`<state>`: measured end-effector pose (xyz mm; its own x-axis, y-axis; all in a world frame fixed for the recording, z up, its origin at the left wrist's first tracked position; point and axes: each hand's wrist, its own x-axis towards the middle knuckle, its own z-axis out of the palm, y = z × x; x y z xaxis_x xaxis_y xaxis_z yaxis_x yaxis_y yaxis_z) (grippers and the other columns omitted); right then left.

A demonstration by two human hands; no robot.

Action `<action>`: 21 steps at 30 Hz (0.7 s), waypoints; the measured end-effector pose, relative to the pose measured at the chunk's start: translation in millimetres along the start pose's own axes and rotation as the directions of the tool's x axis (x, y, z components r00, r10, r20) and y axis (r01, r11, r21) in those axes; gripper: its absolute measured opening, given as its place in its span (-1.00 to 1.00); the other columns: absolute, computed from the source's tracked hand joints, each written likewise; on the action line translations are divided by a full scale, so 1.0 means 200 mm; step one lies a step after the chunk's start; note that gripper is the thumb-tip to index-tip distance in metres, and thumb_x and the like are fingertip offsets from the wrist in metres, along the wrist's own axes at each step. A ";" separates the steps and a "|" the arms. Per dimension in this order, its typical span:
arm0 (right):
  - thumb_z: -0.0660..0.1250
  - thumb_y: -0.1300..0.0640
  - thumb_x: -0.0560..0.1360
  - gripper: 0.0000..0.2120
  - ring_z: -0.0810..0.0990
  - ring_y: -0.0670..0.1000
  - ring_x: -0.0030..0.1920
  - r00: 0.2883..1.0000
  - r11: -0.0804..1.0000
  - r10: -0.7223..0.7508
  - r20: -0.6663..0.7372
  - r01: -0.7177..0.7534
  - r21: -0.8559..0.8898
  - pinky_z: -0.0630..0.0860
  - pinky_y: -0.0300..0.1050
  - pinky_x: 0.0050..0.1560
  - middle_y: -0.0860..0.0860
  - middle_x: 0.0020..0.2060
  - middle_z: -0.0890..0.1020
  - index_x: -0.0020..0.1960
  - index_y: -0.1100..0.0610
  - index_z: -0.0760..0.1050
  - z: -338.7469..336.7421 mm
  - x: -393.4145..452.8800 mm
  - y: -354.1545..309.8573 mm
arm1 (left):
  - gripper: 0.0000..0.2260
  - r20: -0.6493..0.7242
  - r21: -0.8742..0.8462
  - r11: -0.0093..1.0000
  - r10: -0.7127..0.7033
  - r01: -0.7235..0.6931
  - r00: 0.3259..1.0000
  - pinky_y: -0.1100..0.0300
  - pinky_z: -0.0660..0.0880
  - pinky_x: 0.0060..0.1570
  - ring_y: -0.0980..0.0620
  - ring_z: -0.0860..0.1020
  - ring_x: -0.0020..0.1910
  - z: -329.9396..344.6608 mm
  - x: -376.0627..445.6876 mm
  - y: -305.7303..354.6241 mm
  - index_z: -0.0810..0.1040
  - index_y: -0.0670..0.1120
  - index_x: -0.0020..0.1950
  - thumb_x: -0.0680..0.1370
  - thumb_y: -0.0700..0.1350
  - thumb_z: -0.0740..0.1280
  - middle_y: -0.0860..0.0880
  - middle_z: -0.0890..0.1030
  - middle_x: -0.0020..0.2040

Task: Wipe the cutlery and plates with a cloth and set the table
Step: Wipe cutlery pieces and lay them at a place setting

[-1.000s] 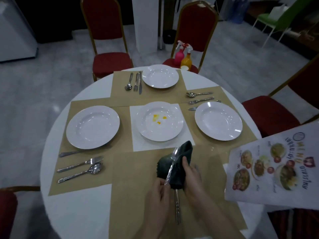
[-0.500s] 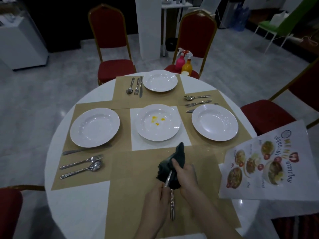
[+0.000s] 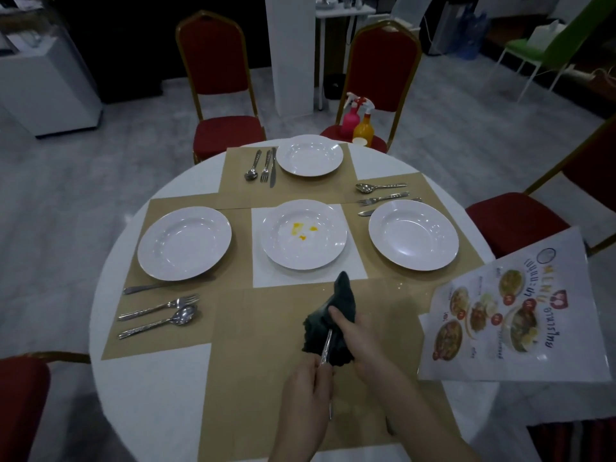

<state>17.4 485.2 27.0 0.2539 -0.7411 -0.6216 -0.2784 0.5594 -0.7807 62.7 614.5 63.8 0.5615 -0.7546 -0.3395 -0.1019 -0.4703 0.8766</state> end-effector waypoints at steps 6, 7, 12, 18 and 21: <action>0.42 0.01 0.48 -0.77 0.67 0.10 -0.10 1.000 0.998 0.017 -0.018 -0.016 0.062 0.62 0.05 0.01 0.09 -0.17 0.70 0.00 0.16 0.60 0.01 -0.01 -0.01 | -0.79 0.030 -0.040 0.999 0.008 -0.007 1.000 0.28 0.27 -0.42 0.21 0.32 -0.50 0.00 -0.02 0.03 0.48 -0.10 -0.21 0.62 -0.17 0.21 0.11 0.40 -0.53; 0.42 0.02 0.48 -0.76 0.67 0.10 -0.09 0.999 0.997 0.019 -0.033 -0.017 0.074 0.61 0.07 0.02 0.10 -0.16 0.69 0.03 0.18 0.59 -0.01 0.02 -0.03 | -0.78 0.050 -0.041 0.999 0.016 -0.014 0.999 0.25 0.27 -0.40 0.20 0.32 -0.49 0.00 -0.02 0.04 0.48 -0.11 -0.22 0.62 -0.16 0.22 0.11 0.40 -0.53; 0.34 0.07 0.55 -0.69 0.59 0.09 -0.08 0.988 0.992 -0.007 -0.153 0.026 0.123 0.53 -0.01 -0.08 0.11 -0.06 0.62 0.22 0.20 0.47 -0.21 0.10 -0.13 | -0.76 0.052 0.029 0.993 0.109 -0.110 0.993 0.26 0.31 -0.39 0.20 0.37 -0.50 -0.06 -0.11 0.08 0.44 -0.04 -0.28 0.60 -0.15 0.25 0.11 0.47 -0.52; 0.35 -0.03 0.50 -0.62 0.64 0.06 -0.02 0.991 0.989 -0.068 0.116 0.052 0.138 0.57 -0.04 0.02 0.10 -0.03 0.68 0.16 0.23 0.54 -0.19 -0.09 -0.12 | -0.80 -0.069 0.031 0.995 0.100 -0.098 0.993 0.12 0.32 -0.34 0.11 0.37 -0.45 -0.08 0.03 0.04 0.44 -0.15 -0.19 0.62 -0.13 0.21 0.05 0.45 -0.45; 0.35 0.02 0.51 -0.78 0.71 -0.06 -0.12 0.963 0.989 -0.111 0.247 0.082 0.126 0.59 -0.12 -0.06 -0.04 -0.21 0.73 0.03 0.16 0.60 -0.06 -0.21 -0.07 | -0.78 -0.021 0.076 0.992 0.106 -0.104 0.994 0.17 0.28 -0.37 0.14 0.34 -0.45 -0.05 0.08 0.06 0.39 -0.13 -0.22 0.62 -0.15 0.20 0.04 0.44 -0.41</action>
<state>-1.1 502.9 64.2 0.5042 -0.6839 -0.5274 -0.1375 0.5393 -0.8308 79.0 602.0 72.1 0.5650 -0.7903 -0.2373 -0.2218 -0.4225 0.8788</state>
